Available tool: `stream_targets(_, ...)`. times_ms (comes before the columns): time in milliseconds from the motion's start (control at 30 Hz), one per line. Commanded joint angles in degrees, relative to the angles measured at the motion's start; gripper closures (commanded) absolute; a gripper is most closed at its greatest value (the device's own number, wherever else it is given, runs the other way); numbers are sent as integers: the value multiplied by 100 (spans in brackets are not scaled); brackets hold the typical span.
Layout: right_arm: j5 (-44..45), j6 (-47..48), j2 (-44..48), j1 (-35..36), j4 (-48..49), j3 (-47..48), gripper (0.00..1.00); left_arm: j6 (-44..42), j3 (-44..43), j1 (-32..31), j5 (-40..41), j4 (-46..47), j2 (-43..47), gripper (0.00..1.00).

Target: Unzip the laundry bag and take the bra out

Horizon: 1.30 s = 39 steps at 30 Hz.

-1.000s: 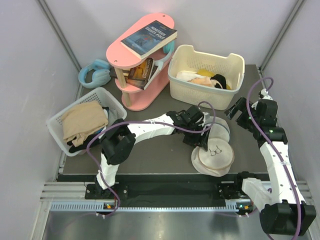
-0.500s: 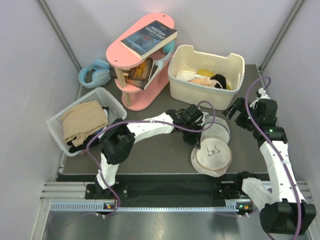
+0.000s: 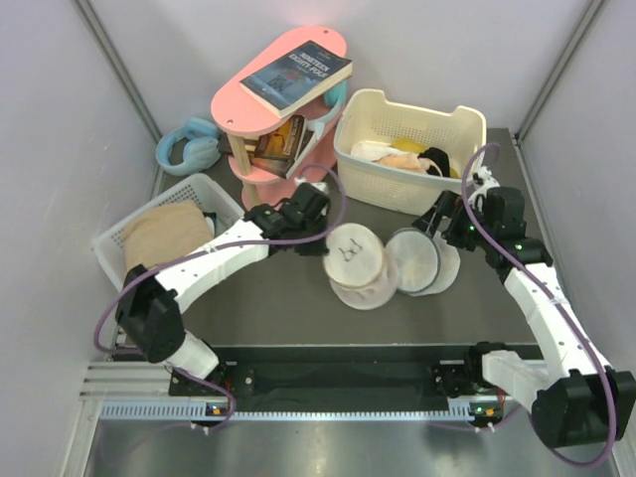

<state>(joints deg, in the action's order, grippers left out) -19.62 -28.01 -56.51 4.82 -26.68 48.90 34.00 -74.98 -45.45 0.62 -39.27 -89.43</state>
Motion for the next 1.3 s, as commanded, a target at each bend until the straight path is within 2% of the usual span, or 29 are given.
stream_targets(0, 28, -170, -237, 527, 593, 356, 1, 1125, 623, 396, 1307, -37, 846, 100)
stream_targets(100, 151, -231, -501, 957, 655, 479, 0, 1881, 852, 388, 1643, 68, 1146, 100)
stream_targets(200, 309, -336, -738, 1336, 734, 567, 1, 2461, 1099, 388, 1188, 401, 1182, 99)
stream_targets(233, 335, -389, -843, 1424, 751, 594, 1, 2523, 1134, 379, 812, 568, 1165, 91)
stream_targets(267, 353, -407, -896, 1582, 760, 611, 1, 2559, 1152, 379, 547, 621, 1130, 68)
stream_targets(333, 432, -486, -1002, 1697, 778, 646, 1, 2629, 1109, 283, 203, 683, 1033, 47)
stream_targets(367, 441, -512, -1020, 1776, 778, 647, 1, 2638, 1074, 239, 1, 683, 1015, 31)
stream_targets(500, 494, -539, -1090, 1786, 717, 655, 0, 2271, 575, 212, 174, 368, 1164, 12)
stream_targets(633, 582, -442, -1064, 1786, 567, 691, 0, 1620, 11, 343, 684, -98, 1296, 8)
stream_targets(733, 599, -460, -1072, 1794, 567, 638, 0, 794, -87, 685, 458, 182, 1218, 7)
stream_targets(867, 512, -495, -1116, 1794, 532, 682, 0, -259, -454, 950, 228, 227, 499, 8)
stream_targets(1033, 468, -592, -1274, 1873, 488, 848, 1, -587, -957, 1091, 447, -318, -276, 8)
stream_targets(1167, 380, -600, -1660, 2198, 374, 1059, 3, -579, -651, 1179, 307, -3, -444, 7)
stream_targets(1267, 318, -557, -2135, 2383, 67, 1288, 9, -430, -361, 1197, -35, 269, -479, 7)
